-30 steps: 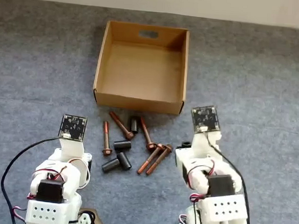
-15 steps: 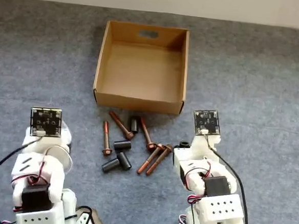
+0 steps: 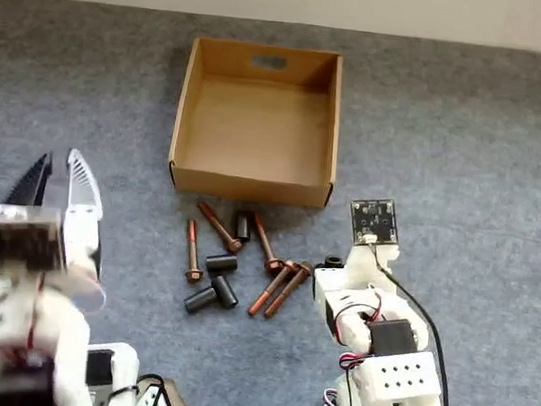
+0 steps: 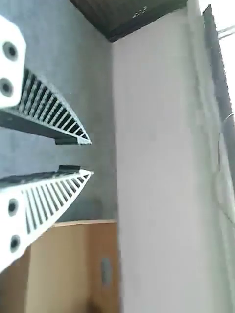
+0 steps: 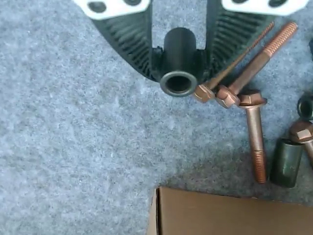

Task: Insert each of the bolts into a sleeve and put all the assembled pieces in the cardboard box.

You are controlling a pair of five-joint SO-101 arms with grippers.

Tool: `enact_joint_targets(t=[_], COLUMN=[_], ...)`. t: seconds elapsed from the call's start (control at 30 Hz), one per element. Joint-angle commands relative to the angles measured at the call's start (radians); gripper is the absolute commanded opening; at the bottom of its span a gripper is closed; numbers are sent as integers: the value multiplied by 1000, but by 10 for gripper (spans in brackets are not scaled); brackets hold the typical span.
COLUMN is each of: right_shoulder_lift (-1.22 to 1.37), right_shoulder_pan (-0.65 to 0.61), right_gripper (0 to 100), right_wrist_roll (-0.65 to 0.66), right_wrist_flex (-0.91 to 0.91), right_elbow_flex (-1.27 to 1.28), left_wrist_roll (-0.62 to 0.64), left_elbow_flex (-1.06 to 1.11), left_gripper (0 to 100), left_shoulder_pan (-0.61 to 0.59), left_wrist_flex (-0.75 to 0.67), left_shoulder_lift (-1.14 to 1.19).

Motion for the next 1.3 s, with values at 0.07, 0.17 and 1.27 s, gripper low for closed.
enact_joint_targets(t=[0.07, 0.17, 1.27], right_shoulder_lift=[-12, -12, -12], right_shoulder_pan=[-10, -10, -5], right_gripper=[6, 6, 6], right_wrist_roll=[-9, -9, -8], right_wrist_flex=[-19, -19, -18], right_elbow_flex=[-4, -4, -4], left_wrist_roll=[55, 284, 497], left_elbow_flex=[-213, -223, -105], left_gripper=[104, 105, 151], left_shoulder_pan=[124, 179, 387], left_wrist_flex=[256, 328, -44], left_shoulder_lift=[535, 702, 1325])
